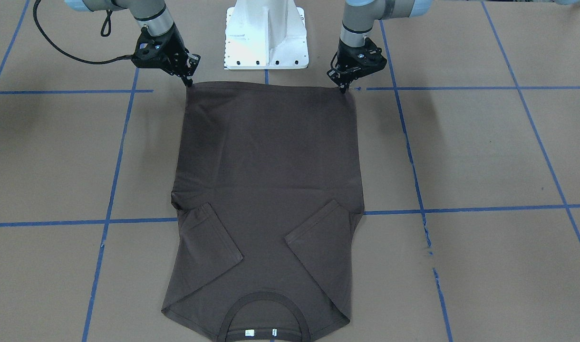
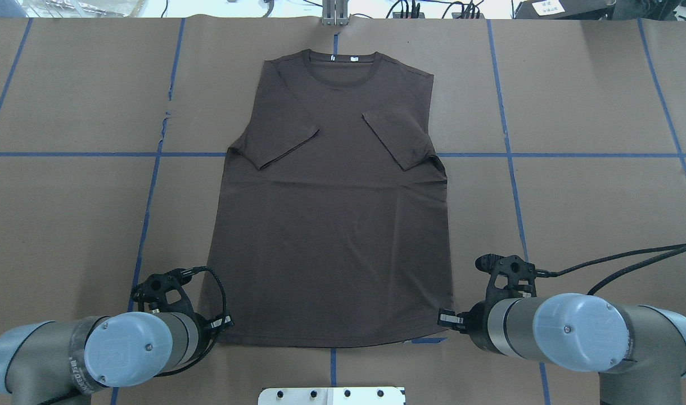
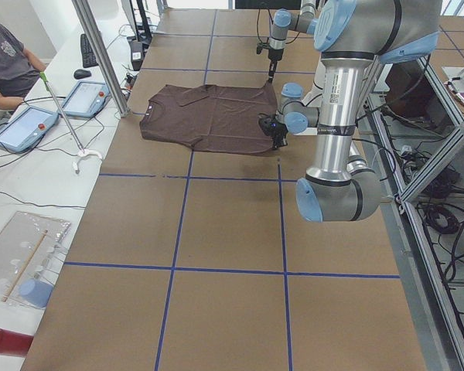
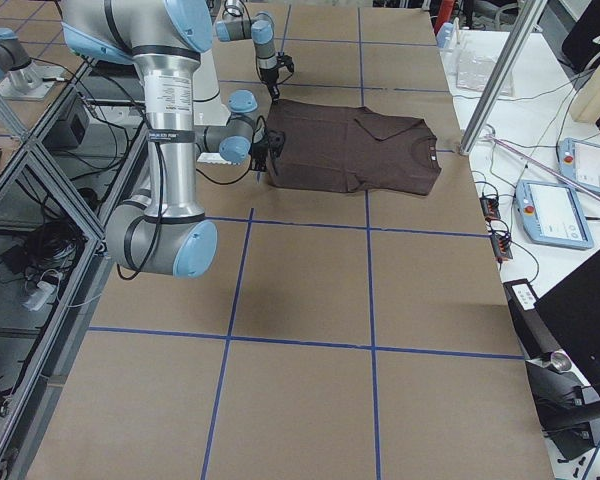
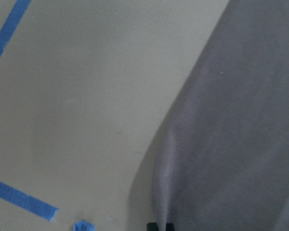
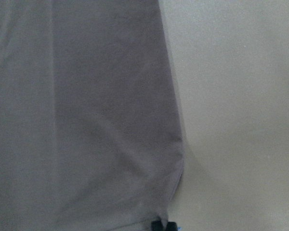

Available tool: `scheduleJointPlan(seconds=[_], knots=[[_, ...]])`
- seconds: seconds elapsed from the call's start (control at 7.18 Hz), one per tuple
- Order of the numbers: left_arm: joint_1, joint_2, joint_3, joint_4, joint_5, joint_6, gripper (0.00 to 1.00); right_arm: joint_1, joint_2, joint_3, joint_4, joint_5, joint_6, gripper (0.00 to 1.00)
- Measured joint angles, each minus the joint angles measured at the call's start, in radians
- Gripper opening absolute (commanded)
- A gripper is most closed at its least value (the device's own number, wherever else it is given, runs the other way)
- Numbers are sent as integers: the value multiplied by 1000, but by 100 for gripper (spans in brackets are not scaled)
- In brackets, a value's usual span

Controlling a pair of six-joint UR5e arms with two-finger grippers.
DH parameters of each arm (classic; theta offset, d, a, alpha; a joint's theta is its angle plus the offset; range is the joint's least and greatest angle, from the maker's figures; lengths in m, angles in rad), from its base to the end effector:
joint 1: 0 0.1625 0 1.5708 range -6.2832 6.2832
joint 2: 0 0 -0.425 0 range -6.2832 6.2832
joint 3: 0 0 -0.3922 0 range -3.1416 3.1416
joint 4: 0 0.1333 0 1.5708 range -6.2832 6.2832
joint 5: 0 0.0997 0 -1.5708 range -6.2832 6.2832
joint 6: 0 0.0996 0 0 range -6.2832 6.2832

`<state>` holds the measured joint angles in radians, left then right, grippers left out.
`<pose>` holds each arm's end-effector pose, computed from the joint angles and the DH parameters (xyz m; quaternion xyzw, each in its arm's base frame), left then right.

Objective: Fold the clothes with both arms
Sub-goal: 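Grasp both hem corners with the left and right grippers, then lift the hem with both grippers and fold it up toward the collar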

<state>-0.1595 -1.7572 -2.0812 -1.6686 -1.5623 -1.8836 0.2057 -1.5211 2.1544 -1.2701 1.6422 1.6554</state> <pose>0.4925 -0.2151 0.3271 -0.0257 0.3861 -0.2173 0.8961 -0.4406 -0.2208 0.3338 -0.0046 -0.4510 0.1132 0.8853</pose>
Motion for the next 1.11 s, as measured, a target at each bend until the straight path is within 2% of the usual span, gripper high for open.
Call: scheduleJointPlan(seconds=[0.28, 0.56, 0.84, 1.11], knots=[[0, -2, -59, 29, -4, 1, 0, 20, -15, 16, 1, 38, -3, 0], [8, -6, -107, 48, -6, 5, 0, 17, -74, 75, -4, 107, -7, 0], [82, -7, -205, 118, -8, 7, 0, -21, -162, 162, -6, 195, -7, 0], [174, -8, -305, 149, -9, 7, 0, -59, -205, 205, -4, 267, -6, 0]])
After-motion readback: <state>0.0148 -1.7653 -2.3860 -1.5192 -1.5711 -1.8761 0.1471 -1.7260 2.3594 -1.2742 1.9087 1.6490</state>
